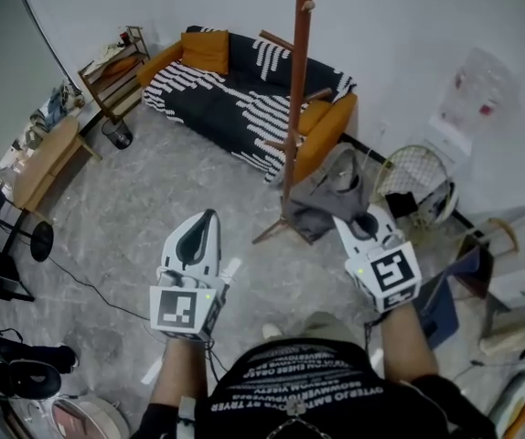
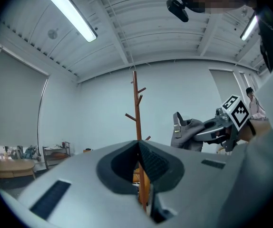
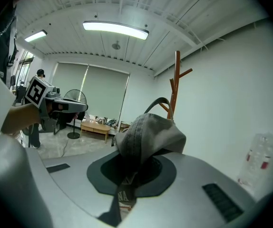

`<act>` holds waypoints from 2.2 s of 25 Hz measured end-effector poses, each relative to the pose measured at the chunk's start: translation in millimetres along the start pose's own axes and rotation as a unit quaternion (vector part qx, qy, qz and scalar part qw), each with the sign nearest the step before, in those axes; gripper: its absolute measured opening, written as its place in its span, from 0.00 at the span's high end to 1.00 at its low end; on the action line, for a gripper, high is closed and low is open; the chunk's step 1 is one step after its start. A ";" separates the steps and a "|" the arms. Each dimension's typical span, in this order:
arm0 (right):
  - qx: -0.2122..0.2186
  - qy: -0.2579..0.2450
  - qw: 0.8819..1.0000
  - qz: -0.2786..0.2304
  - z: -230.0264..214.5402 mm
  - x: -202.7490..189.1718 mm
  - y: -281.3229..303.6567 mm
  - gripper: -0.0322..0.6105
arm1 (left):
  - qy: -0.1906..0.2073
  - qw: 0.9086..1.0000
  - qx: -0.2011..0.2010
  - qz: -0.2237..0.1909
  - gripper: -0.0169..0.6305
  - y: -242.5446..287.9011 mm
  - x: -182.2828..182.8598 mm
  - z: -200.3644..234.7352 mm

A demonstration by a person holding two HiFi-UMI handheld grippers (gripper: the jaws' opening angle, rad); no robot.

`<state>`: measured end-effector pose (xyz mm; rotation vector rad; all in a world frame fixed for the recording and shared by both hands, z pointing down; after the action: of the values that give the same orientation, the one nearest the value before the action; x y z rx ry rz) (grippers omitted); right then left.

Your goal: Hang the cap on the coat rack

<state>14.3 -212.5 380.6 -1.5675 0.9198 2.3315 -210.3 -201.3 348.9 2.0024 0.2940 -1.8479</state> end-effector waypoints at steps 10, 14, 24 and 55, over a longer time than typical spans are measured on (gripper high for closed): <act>0.009 0.000 1.000 -0.001 -4.7 1.4 4.2 0.92 | 0.016 1.000 -0.009 0.001 0.97 9.9 6.6 -9.3; 0.017 -0.002 1.000 -0.003 -12.0 2.0 13.8 0.92 | 0.016 1.000 -0.001 0.001 0.97 16.8 8.9 -6.7; 0.045 0.005 0.999 0.027 -41.0 -13.5 69.1 0.92 | 0.004 1.000 0.017 0.021 0.97 65.2 -0.2 13.1; 0.112 0.039 0.986 0.114 -75.0 -107.9 214.5 0.92 | -0.027 0.997 0.035 0.066 0.97 173.9 -41.8 37.1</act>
<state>16.7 -406.3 541.0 -1.5411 1.3944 2.2234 -176.3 -368.6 414.0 1.9625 0.0812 -1.8490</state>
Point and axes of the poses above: the fingertips, and each gripper's own axes: y forward along the fingers, z to its left, x out of its top, the point moved 2 cm from there along -y, backward along the fingers, and after that the axes turned 6 degrees about z, right-handed, at the moved point
